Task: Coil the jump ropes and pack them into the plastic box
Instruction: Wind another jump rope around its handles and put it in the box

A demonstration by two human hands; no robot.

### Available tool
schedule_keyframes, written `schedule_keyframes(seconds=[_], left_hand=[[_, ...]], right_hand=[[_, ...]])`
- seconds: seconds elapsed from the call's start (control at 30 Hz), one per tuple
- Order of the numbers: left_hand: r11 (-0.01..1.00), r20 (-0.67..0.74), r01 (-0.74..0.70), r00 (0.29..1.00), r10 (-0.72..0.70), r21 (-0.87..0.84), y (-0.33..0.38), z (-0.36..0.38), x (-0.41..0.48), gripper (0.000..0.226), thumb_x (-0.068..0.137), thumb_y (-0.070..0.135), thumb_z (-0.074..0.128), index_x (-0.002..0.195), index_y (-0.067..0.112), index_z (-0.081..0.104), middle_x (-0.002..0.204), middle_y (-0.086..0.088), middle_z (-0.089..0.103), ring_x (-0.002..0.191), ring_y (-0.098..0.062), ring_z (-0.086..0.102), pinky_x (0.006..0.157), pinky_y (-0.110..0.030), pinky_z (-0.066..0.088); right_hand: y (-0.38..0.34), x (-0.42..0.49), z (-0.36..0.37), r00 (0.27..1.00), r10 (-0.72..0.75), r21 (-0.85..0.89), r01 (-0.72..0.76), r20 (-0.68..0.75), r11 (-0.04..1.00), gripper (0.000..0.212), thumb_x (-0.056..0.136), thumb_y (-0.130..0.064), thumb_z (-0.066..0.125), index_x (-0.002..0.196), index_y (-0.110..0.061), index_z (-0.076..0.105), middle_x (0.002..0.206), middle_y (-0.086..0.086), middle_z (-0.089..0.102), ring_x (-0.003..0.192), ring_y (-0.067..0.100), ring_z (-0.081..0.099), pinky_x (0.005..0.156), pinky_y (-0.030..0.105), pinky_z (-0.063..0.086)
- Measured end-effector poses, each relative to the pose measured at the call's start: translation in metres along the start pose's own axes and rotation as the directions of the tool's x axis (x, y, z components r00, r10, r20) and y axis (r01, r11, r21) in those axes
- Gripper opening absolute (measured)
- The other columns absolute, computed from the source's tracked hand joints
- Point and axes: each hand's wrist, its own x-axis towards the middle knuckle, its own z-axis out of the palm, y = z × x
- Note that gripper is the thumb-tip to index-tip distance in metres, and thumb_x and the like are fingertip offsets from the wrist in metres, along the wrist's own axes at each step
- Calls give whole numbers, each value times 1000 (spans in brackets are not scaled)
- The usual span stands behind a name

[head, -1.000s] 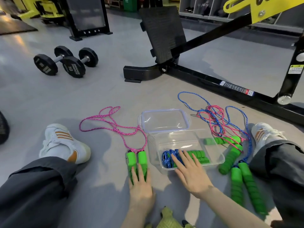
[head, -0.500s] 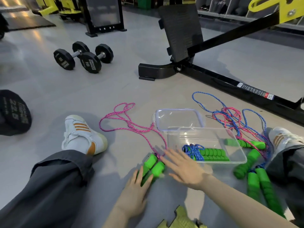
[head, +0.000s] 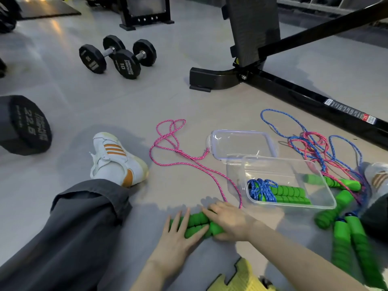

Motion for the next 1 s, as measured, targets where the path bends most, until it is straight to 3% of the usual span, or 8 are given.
schedule_keyframes(seconds=[0.07,0.17,0.37,0.53,0.6,0.7,0.87,1.0], left_hand=[[998,75,20,997,-16,-53,0,-1,3,139,42,33,82,153,29,0,134,-23,39,104,-44,63,81,-55,51],[999,33,16,999,-15,-34,2,2,3,149,33,26,87,154,24,-2,136,-21,38,101,-44,64,78,-55,52],[997,-23,-17,1000,19,81,-1,2,1,94,67,11,33,153,32,0,128,-26,47,91,-38,56,80,-44,48],[977,-158,-85,980,117,195,-7,0,5,87,62,16,60,141,38,31,116,-21,43,95,-32,44,81,-41,33],[970,-228,-86,964,139,228,-12,-2,10,92,58,22,75,139,39,36,115,-22,43,100,-36,48,88,-51,40],[971,-348,-26,931,109,237,-11,-17,16,75,77,19,51,145,38,26,120,-25,43,104,-39,54,84,-55,49],[937,-294,-24,947,133,347,-16,-53,32,140,39,18,82,153,31,3,136,-27,36,106,-41,47,87,-53,39],[891,-370,-14,907,203,453,-18,-85,49,101,54,17,80,141,35,32,136,-23,37,105,-37,44,86,-51,34]], right_hand=[[6,-3,5,1000,-8,4,8,-2,1000,83,84,-36,59,149,-10,15,130,17,43,120,33,39,105,37,28],[8,-5,6,1000,8,10,-8,21,1000,82,86,-37,56,150,-16,8,132,15,39,124,31,35,105,38,31],[6,-5,11,1000,19,46,-20,14,999,80,87,-35,55,150,-16,10,132,16,39,125,32,33,105,37,28],[4,-5,-2,1000,-2,45,3,-29,999,79,88,-25,56,150,-16,8,132,17,36,123,31,32,104,36,27],[4,-10,-11,997,-5,47,8,-78,999,81,87,-24,58,150,-16,9,129,19,37,119,31,34,101,38,29],[11,-18,-16,973,-29,46,41,-231,998,88,76,-28,67,147,-14,17,111,20,47,102,29,37,89,45,43],[20,-35,-40,898,-41,-11,40,-438,999,97,63,-29,75,143,-16,22,106,15,53,97,23,38,83,38,50],[26,-43,-64,799,-49,-139,-43,-599,989,91,59,-34,71,140,-16,34,106,7,54,94,21,41,82,31,44]])
